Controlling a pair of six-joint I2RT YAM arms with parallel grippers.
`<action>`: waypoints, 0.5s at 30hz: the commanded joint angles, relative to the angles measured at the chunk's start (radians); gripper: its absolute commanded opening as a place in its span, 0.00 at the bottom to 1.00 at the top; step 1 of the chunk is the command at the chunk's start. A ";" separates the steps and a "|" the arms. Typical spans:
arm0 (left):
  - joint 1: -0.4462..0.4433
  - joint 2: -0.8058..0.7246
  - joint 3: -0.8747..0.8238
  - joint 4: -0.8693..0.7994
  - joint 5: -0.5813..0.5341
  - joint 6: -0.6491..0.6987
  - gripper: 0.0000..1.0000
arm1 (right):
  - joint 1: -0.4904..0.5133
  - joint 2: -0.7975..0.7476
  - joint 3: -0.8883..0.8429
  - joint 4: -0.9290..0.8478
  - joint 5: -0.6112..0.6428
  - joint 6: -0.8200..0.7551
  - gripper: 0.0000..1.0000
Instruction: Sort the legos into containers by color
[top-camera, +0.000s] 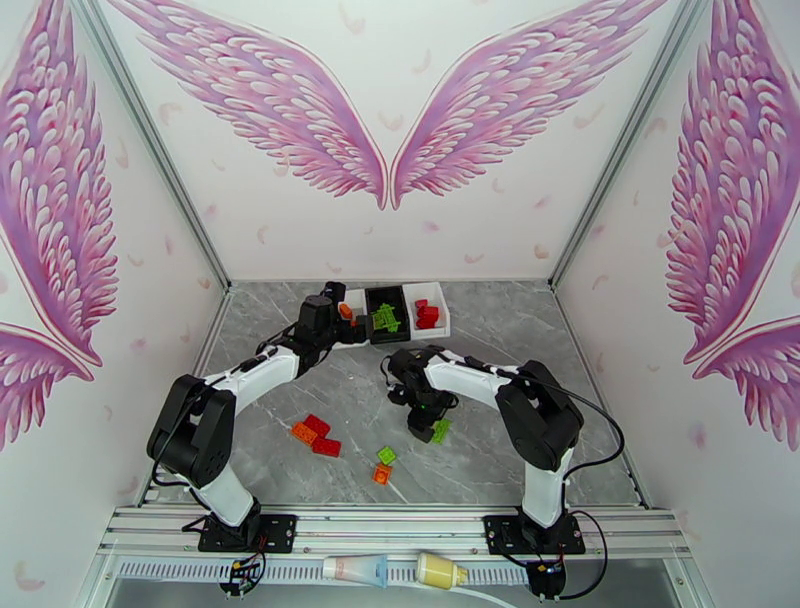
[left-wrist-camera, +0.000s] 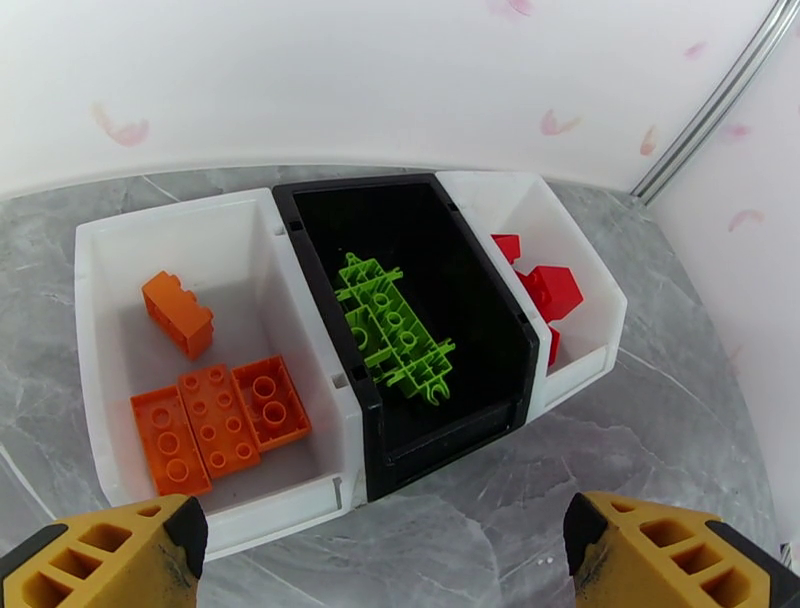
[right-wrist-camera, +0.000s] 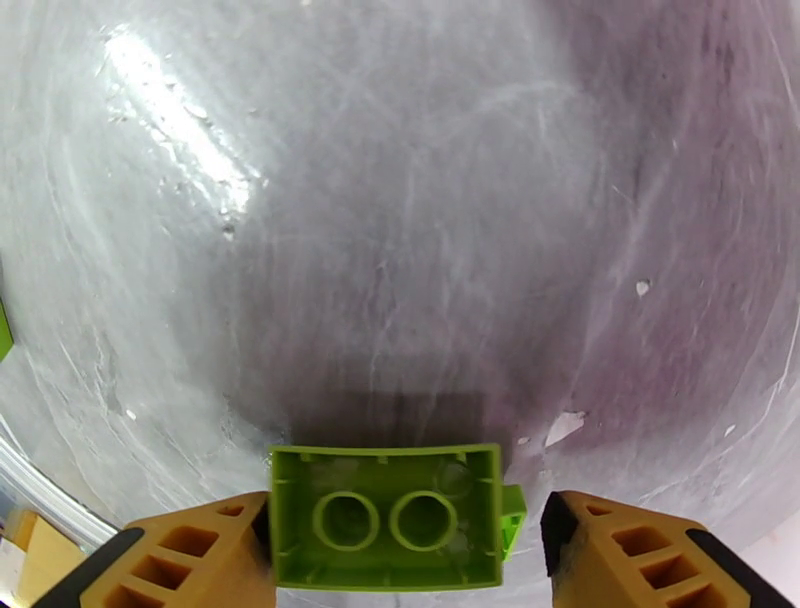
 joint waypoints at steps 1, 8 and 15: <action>0.003 -0.012 0.003 0.009 -0.001 0.001 0.99 | 0.007 0.001 0.019 -0.018 -0.004 0.008 0.62; 0.002 -0.029 0.000 0.004 -0.010 0.011 0.99 | 0.006 -0.037 0.024 -0.012 -0.030 0.021 0.49; 0.000 -0.079 -0.054 0.039 0.001 0.061 0.99 | -0.018 -0.148 0.009 0.074 -0.079 0.068 0.49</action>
